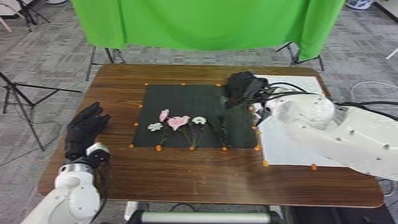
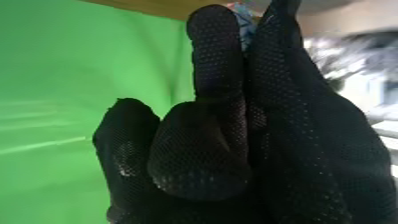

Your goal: Arrange flowers

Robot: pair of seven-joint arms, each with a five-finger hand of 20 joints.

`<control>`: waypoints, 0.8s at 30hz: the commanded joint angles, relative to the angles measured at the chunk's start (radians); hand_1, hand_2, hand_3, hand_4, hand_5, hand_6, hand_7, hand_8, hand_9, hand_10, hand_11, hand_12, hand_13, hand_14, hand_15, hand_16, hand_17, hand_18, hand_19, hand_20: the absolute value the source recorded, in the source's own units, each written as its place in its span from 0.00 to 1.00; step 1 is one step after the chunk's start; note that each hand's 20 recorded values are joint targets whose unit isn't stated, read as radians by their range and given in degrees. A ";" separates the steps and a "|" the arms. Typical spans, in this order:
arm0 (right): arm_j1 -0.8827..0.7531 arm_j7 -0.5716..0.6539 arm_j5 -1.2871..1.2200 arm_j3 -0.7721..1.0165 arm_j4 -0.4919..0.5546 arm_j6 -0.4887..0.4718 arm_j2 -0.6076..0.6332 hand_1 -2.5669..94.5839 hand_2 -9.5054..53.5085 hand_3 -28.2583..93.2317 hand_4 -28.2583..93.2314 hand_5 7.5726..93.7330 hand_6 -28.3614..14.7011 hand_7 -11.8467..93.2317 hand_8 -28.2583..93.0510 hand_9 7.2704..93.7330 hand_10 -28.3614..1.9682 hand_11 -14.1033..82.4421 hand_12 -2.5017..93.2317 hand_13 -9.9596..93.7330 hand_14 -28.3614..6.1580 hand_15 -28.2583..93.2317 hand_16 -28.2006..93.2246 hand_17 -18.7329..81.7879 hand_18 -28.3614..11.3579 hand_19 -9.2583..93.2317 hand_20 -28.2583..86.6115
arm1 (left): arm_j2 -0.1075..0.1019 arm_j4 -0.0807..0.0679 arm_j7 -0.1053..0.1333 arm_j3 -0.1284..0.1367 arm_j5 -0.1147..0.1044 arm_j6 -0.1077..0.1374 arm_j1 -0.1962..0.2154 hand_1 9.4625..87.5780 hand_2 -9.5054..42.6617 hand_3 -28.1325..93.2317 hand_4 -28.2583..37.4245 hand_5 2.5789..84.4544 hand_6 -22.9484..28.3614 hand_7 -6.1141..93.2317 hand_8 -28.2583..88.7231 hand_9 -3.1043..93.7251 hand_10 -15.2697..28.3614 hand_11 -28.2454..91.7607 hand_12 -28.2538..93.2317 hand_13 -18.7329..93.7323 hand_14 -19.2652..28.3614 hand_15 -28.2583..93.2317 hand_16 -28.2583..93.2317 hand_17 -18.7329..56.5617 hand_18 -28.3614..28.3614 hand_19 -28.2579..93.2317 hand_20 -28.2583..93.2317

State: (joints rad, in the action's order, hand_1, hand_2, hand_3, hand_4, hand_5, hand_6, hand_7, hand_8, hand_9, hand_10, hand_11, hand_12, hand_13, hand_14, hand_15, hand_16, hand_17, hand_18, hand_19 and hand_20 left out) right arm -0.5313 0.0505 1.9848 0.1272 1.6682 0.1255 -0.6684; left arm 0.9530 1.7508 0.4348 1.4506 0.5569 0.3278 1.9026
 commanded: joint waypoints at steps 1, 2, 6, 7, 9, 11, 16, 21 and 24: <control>0.018 -0.013 0.020 -0.012 -0.056 -0.056 -0.132 0.63 0.00 0.76 0.04 0.79 0.79 0.36 0.24 0.83 0.67 0.18 0.34 0.97 0.83 0.79 0.48 0.82 0.38 1.00 0.82 | 0.005 -0.002 -0.004 0.003 -0.001 -0.013 0.006 0.46 0.08 0.82 0.28 0.55 0.42 0.32 0.15 0.43 0.59 0.43 0.35 0.50 0.72 0.51 0.24 0.36 0.74 0.44 0.45; 0.014 -0.012 0.014 -0.014 -0.066 -0.053 -0.139 0.63 0.00 0.76 0.04 0.79 0.79 0.37 0.23 0.81 0.67 0.19 0.33 0.96 0.83 0.79 0.48 0.82 0.38 1.00 0.82 | 0.004 0.002 -0.004 0.005 0.000 -0.010 0.009 0.46 0.08 0.82 0.28 0.55 0.42 0.32 0.15 0.43 0.59 0.43 0.35 0.50 0.72 0.51 0.24 0.36 0.74 0.44 0.45; 0.004 -0.002 0.029 -0.017 -0.105 -0.072 -0.164 0.63 0.00 0.77 0.04 0.79 0.80 0.37 0.23 0.75 0.66 0.23 0.27 0.96 0.83 0.79 0.48 0.81 0.38 1.00 0.82 | 0.003 0.007 0.002 0.009 -0.007 -0.006 0.017 0.46 0.08 0.83 0.28 0.55 0.42 0.31 0.15 0.43 0.59 0.43 0.35 0.50 0.71 0.51 0.24 0.36 0.74 0.44 0.45; 0.002 0.007 0.032 -0.018 -0.110 -0.079 -0.165 0.63 0.00 0.77 0.04 0.79 0.80 0.37 0.23 0.73 0.66 0.23 0.27 0.96 0.83 0.79 0.48 0.81 0.38 1.00 0.82 | 0.005 0.003 -0.003 0.008 -0.003 -0.008 0.013 0.46 0.08 0.83 0.28 0.55 0.42 0.31 0.15 0.43 0.59 0.43 0.35 0.50 0.71 0.51 0.24 0.36 0.74 0.44 0.45; -0.006 0.015 0.041 -0.011 -0.123 -0.104 -0.170 0.62 0.00 0.77 0.04 0.78 0.80 0.37 0.23 0.72 0.65 0.23 0.25 0.95 0.83 0.79 0.48 0.81 0.38 1.00 0.82 | 0.006 0.003 -0.003 0.007 -0.005 -0.009 0.012 0.46 0.08 0.83 0.28 0.55 0.42 0.31 0.15 0.43 0.59 0.43 0.35 0.50 0.71 0.51 0.24 0.36 0.74 0.44 0.45; -0.006 0.021 0.045 -0.015 -0.137 -0.117 -0.172 0.62 0.00 0.77 0.04 0.78 0.80 0.37 0.23 0.70 0.65 0.25 0.23 0.95 0.83 0.79 0.48 0.80 0.38 1.00 0.81 | 0.005 0.003 -0.002 0.006 -0.006 -0.009 0.010 0.46 0.08 0.83 0.28 0.55 0.42 0.31 0.15 0.43 0.59 0.43 0.35 0.50 0.71 0.51 0.24 0.36 0.74 0.44 0.45; -0.019 0.033 0.043 -0.014 -0.154 -0.157 -0.173 0.62 0.00 0.77 0.05 0.78 0.80 0.38 0.23 0.69 0.64 0.25 0.21 0.94 0.82 0.79 0.48 0.80 0.38 1.00 0.81 | 0.003 0.002 -0.002 0.009 -0.005 -0.009 0.010 0.46 0.08 0.83 0.28 0.55 0.42 0.31 0.15 0.43 0.59 0.43 0.35 0.50 0.72 0.51 0.24 0.36 0.74 0.44 0.45; -0.033 0.038 0.049 -0.008 -0.161 -0.174 -0.173 0.62 0.00 0.77 0.05 0.77 0.80 0.38 0.23 0.69 0.64 0.25 0.20 0.94 0.82 0.79 0.47 0.79 0.38 1.00 0.81 | 0.002 0.003 -0.004 0.009 -0.002 -0.011 0.013 0.46 0.08 0.83 0.28 0.55 0.42 0.31 0.15 0.43 0.59 0.43 0.35 0.50 0.71 0.51 0.24 0.36 0.74 0.44 0.45; -0.035 0.043 0.041 -0.004 -0.160 -0.184 -0.169 0.62 0.00 0.77 0.05 0.77 0.80 0.38 0.23 0.69 0.64 0.26 0.20 0.94 0.82 0.79 0.47 0.79 0.37 1.00 0.81 | 0.004 0.002 -0.010 0.012 0.000 -0.017 0.012 0.46 0.08 0.83 0.28 0.55 0.42 0.31 0.15 0.43 0.59 0.43 0.35 0.50 0.71 0.51 0.24 0.36 0.74 0.44 0.45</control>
State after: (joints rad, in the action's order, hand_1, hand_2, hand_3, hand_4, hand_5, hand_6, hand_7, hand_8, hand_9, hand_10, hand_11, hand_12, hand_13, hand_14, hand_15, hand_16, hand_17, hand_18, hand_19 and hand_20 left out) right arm -0.5601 0.0822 2.0147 0.1155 1.5115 -0.0351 -0.8447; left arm 0.9534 1.7519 0.4349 1.4575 0.5563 0.3253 1.9066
